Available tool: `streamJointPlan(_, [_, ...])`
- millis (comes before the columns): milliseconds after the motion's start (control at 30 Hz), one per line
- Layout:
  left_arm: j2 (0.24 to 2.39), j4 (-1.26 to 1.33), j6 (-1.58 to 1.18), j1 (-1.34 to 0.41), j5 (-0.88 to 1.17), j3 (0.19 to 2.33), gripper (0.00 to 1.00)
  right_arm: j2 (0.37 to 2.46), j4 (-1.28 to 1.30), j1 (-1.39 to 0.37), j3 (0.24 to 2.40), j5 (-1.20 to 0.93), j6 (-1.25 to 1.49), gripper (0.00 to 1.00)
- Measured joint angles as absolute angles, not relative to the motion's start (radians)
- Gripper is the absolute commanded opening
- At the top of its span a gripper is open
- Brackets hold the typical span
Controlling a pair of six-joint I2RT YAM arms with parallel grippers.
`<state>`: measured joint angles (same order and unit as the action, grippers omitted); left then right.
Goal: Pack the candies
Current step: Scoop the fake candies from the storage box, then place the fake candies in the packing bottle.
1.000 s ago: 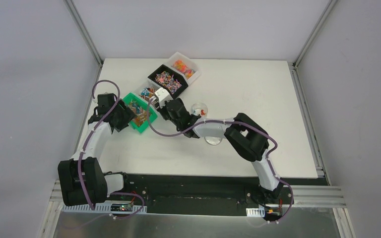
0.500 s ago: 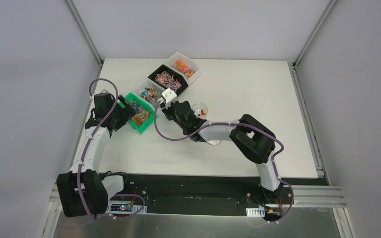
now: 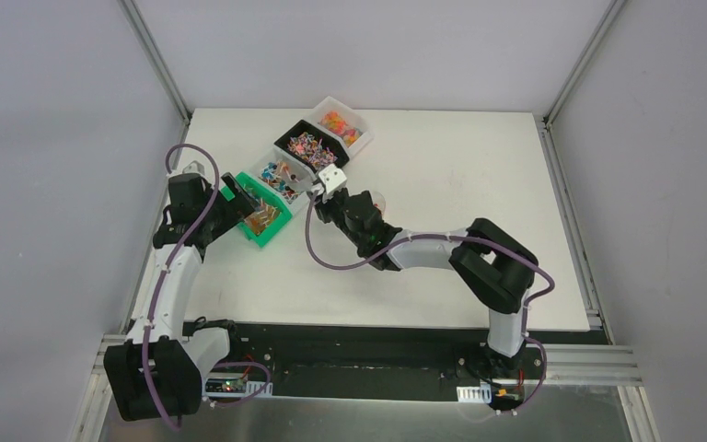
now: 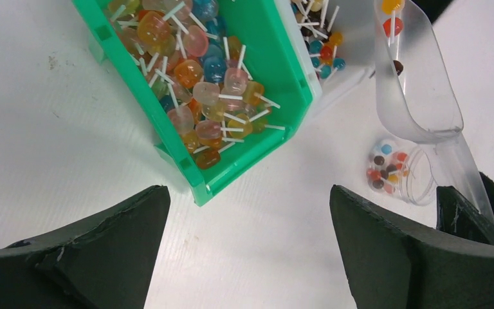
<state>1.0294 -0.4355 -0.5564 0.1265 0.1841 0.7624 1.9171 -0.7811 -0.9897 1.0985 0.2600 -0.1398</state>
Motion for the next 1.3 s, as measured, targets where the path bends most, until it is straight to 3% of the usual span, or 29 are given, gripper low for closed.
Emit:
streamJointPlan(400, [0.895,-0.4,-0.477,0.126,0.349,0.739,0.98,1.708,-0.893,-0.99,0.905,0.247,-0.194,0.0])
streamJointPlan(733, [0.87,-0.383,-0.463,0.123,0.454,0.715,0.98,1.41,-0.879,-0.965,0.725,0.262,-0.288,0.0])
streamJointPlan(1000, [0.844,-0.385,-0.434,0.09,0.474,0.715,0.98,1.156,-0.675,-0.957,0.662,0.283,-0.36,0.0])
streamJointPlan(1300, [0.826,-0.385,-0.426,0.084,0.472,0.704,0.98,1.02,-0.299,-0.955,0.663,0.329,-0.409,0.0])
